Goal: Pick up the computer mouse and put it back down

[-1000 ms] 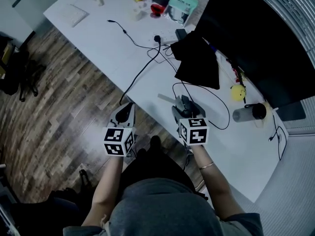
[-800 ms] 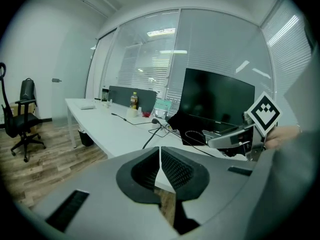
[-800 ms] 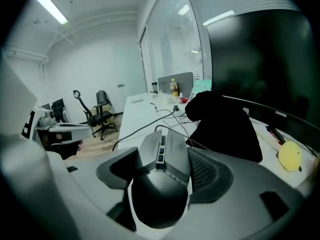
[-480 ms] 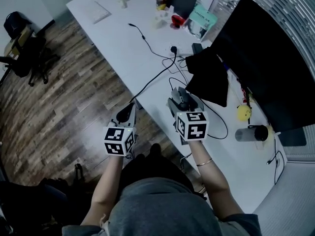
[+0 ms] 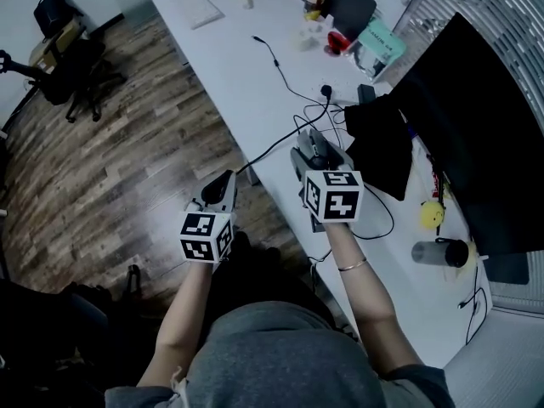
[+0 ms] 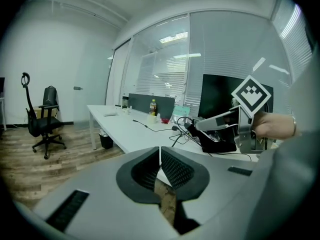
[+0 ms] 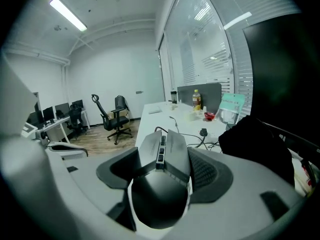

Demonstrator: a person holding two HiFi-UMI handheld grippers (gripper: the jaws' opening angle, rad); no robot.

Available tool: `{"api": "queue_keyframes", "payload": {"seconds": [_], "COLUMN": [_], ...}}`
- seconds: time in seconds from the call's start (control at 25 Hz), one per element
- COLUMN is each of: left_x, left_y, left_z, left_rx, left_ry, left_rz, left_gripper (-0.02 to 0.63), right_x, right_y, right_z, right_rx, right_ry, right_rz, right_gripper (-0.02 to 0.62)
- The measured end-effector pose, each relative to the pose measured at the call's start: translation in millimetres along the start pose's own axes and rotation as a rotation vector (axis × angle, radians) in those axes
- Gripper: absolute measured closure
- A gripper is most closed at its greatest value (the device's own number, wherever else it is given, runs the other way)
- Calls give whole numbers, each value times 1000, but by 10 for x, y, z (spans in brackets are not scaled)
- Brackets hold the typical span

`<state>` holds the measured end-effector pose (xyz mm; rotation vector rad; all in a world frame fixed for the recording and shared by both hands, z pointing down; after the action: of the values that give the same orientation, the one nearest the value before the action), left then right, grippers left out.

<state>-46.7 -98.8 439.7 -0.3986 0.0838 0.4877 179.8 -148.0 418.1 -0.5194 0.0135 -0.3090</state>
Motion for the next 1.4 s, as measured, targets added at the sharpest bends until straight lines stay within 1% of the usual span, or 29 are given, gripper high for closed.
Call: {"api": "queue_keyframes", "payload": {"seconds": [0.16, 0.32, 0.8, 1.08, 1.32, 1.4], "left_x": [-140, -317, -1015, -1345, -1594, -1670], "left_y": [-39, -147, -584, -821, -911, -934], "left_z": [-42, -83, -249, -326, -364, -355], "left_rx": [5, -1, -24, -35, -49, -54], "left_ry": [15, 32, 64, 77, 93, 99], "left_rz": [-11, -15, -1, 4, -5, -12], "left_gripper": [577, 577, 577, 577, 577, 577], "right_x": [-89, -138, -389, -455, -492, -482], "right_y": [-184, -425, -1298, -1801, -2202, -2336], "right_z": [-69, -202, -593, -700, -685, -656], "right_rx": [-10, -24, -59, -98, -143, -162], "right_ry": [7, 13, 40, 58, 70, 58], "right_rz": [-14, -10, -7, -2, 25, 32], "right_gripper": [287, 287, 287, 287, 287, 287]}}
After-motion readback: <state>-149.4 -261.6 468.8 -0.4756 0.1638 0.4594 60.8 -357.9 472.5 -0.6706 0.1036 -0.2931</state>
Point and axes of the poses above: the fingertips, and each gripper's own axes: y backward along the fingers, x to its right, z out of its underside, the point moved 7 cm from there along y, backward along the fingers, and after that the axes turned 2 degrees about y, right-handed, at the moved point
